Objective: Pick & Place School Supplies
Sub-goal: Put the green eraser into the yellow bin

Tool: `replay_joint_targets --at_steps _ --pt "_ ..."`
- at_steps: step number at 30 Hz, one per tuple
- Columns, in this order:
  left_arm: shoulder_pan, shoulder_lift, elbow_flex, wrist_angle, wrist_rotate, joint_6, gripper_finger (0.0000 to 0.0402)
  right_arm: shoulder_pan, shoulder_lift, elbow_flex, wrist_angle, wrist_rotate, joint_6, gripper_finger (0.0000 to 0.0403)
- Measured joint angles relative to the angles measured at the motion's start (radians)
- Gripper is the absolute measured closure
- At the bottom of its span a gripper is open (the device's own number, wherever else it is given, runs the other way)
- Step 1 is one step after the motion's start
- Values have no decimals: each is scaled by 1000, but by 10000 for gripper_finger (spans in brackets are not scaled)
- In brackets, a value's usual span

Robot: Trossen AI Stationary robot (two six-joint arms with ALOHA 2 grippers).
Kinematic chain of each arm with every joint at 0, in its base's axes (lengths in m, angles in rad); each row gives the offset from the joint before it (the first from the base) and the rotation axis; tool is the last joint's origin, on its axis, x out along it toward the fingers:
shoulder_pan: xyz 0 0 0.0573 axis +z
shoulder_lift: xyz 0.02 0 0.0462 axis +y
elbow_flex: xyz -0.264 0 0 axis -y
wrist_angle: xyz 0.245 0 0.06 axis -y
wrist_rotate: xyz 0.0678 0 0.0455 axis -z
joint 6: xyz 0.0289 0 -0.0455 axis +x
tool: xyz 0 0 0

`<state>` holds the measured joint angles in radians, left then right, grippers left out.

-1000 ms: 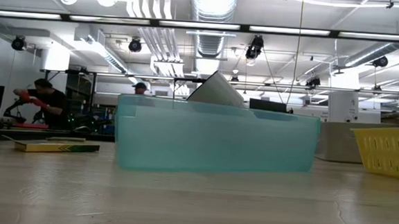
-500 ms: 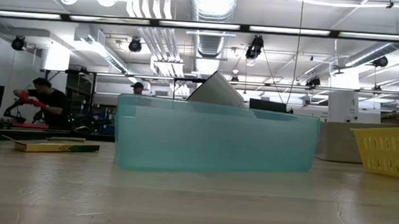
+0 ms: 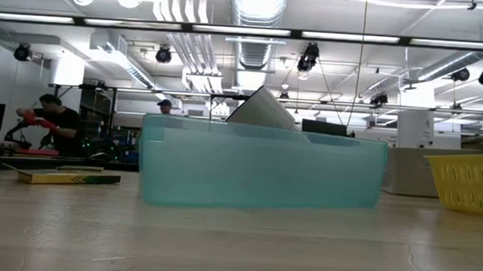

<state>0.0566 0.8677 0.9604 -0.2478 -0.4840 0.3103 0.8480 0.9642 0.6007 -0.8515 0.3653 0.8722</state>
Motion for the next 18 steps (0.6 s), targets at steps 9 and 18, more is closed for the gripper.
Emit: replay_joint_targets --at_steps 9,18 --pt "0 0 0 0 0 0 165 -57 0 -105 123 -33 37 312" --pt "0 0 0 0 0 0 165 -67 2 -188 214 -82 49 312"
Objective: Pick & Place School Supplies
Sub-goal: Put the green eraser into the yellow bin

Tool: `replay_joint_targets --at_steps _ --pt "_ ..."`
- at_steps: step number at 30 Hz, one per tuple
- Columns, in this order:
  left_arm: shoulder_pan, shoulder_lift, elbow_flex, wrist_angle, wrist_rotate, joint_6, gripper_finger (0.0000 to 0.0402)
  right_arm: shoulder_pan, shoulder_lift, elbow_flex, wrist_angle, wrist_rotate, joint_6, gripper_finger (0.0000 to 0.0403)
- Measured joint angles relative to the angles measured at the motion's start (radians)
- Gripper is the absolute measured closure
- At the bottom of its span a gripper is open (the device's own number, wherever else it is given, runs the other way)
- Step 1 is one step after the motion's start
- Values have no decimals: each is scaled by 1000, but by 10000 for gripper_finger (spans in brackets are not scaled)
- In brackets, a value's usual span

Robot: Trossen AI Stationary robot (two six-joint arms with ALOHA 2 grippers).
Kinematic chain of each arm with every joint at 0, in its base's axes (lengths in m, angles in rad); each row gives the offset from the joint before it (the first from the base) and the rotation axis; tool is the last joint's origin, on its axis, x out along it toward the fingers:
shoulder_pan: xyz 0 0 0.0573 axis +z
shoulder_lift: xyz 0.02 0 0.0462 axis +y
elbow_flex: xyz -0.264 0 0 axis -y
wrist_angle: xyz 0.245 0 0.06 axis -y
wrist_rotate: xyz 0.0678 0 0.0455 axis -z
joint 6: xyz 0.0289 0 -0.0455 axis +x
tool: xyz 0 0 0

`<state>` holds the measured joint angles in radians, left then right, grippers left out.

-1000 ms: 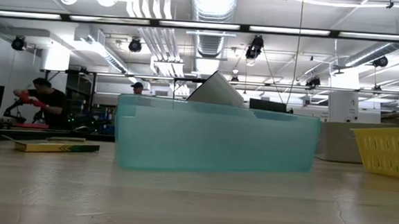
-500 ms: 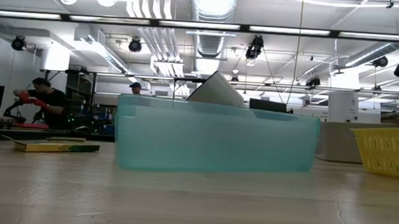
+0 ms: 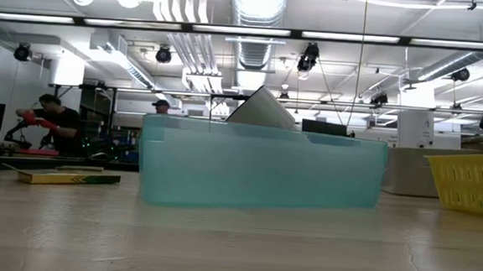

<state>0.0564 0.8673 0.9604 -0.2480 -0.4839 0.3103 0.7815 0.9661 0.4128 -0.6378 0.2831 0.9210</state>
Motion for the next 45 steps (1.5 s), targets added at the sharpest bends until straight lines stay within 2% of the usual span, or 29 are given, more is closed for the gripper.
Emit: replay_joint_targets --at_steps 8,31,38,45 --pt "0 0 0 0 0 0 165 0 0 -7 7 -72 21 312" --pt "0 0 0 0 0 0 165 0 0 3 33 -69 2 256" --pt "0 0 0 0 0 0 165 1 -4 31 18 16 -45 257" --pt "0 0 0 0 0 0 165 1 -4 143 -94 126 -151 268"
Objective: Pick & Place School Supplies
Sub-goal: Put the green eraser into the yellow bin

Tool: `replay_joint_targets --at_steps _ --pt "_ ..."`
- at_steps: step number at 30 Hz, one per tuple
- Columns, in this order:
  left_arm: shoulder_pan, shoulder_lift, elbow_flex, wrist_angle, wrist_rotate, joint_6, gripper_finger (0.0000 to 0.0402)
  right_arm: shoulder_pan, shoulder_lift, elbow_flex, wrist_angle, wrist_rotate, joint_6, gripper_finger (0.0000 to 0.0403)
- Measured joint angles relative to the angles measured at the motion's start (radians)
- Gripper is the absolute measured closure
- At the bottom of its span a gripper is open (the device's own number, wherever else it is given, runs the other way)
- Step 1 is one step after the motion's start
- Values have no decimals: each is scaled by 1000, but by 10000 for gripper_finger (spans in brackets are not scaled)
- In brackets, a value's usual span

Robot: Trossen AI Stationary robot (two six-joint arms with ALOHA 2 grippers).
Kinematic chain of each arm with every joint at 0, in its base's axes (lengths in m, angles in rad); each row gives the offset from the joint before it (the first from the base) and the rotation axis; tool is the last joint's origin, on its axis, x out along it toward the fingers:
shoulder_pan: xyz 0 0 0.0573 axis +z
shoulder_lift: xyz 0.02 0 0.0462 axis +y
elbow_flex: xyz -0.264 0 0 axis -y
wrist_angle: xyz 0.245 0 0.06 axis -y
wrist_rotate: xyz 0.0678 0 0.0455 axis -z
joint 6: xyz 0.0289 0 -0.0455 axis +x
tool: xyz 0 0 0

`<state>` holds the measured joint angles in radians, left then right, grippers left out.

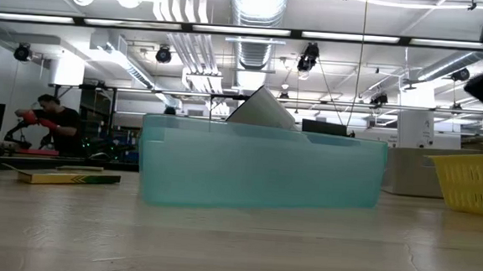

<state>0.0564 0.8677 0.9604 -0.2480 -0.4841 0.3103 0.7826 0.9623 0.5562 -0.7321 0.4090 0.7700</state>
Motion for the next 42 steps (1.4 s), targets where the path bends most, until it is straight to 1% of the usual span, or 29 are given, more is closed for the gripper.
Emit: replay_joint_targets --at_steps 6,10,13,17,22,27,30,34,38,42 --pt "0 0 0 0 0 0 165 1 0 133 -50 9 -125 270" --pt "0 0 0 0 0 0 165 15 0 191 -36 -48 -227 269" --pt "0 0 0 0 0 0 165 51 0 202 2 -74 -321 269" --pt "0 0 0 0 0 0 165 129 2 200 96 -60 -407 270" --pt "0 0 0 0 0 0 165 226 23 175 197 16 -459 268" --pt "0 0 0 0 0 0 165 311 87 129 313 11 -454 270" --pt "0 0 0 0 0 0 165 352 137 104 373 10 -448 262" --pt "0 0 0 0 0 0 165 399 201 67 505 10 -500 249" --pt "0 0 0 0 0 0 165 420 268 36 622 -2 -542 243" --pt "0 0 0 0 0 0 165 421 326 7 739 -48 -542 243"
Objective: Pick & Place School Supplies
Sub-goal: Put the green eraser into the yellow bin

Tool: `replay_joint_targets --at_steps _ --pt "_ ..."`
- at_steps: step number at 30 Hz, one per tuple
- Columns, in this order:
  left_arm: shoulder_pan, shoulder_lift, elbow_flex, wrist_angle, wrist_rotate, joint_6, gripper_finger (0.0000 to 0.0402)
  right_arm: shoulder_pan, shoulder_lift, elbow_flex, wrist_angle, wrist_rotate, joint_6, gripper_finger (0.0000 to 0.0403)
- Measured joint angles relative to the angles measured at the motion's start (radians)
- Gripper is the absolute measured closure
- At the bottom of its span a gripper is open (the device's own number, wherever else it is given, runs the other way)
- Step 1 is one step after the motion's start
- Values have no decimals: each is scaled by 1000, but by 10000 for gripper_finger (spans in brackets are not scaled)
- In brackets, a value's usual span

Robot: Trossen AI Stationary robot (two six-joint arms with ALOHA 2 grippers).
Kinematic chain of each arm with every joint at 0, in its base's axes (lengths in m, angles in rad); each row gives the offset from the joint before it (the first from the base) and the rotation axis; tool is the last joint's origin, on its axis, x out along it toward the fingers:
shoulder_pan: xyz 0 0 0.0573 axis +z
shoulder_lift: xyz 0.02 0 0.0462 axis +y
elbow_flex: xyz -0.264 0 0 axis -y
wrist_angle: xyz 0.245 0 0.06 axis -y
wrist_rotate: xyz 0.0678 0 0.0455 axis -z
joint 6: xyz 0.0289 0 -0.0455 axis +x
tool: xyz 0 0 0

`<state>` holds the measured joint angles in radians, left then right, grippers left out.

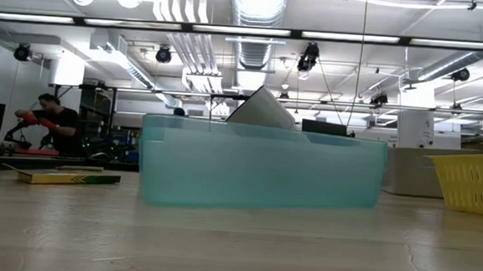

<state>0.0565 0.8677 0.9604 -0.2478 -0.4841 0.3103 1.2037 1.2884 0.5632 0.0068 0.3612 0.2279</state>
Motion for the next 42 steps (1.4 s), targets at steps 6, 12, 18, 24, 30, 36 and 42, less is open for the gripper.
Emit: replay_joint_targets --at_steps 6,12,18,24,30,36,42 --pt "0 0 0 0 0 0 165 0 78 -29 114 -6 -7 241" --pt "0 0 0 0 0 0 165 1 177 -31 180 -69 4 241" --pt "0 0 0 0 0 0 165 0 253 -31 191 -75 5 241" --pt "0 0 0 0 0 0 165 0 280 -31 191 -74 29 241" --pt "0 0 0 0 0 0 165 0 290 -38 183 -74 53 241" --pt "0 0 0 0 0 0 165 0 325 -38 192 -71 53 248" --pt "0 0 0 0 0 0 165 0 320 -38 191 -72 50 272"
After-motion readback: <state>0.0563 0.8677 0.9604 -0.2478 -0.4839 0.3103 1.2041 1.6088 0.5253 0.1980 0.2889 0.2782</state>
